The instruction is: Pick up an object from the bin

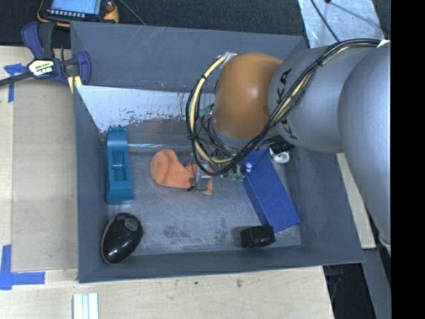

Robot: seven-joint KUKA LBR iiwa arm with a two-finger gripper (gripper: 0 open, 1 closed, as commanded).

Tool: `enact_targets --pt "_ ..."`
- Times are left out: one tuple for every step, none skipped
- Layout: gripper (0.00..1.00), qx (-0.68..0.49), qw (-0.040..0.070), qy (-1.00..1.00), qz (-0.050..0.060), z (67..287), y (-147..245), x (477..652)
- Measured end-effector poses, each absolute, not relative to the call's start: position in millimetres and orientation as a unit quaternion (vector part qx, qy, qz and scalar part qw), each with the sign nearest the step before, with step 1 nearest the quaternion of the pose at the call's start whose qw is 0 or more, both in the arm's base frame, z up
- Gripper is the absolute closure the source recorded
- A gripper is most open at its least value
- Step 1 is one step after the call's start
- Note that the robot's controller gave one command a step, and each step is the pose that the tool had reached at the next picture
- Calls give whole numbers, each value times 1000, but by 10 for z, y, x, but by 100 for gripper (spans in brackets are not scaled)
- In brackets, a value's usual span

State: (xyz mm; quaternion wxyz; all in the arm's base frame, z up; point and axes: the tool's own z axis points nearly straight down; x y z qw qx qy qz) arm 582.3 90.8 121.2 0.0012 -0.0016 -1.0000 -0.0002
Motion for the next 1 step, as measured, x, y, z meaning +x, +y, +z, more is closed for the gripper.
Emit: enact_targets --pt "100 -11 0 -1000 0 1783 955 5670"
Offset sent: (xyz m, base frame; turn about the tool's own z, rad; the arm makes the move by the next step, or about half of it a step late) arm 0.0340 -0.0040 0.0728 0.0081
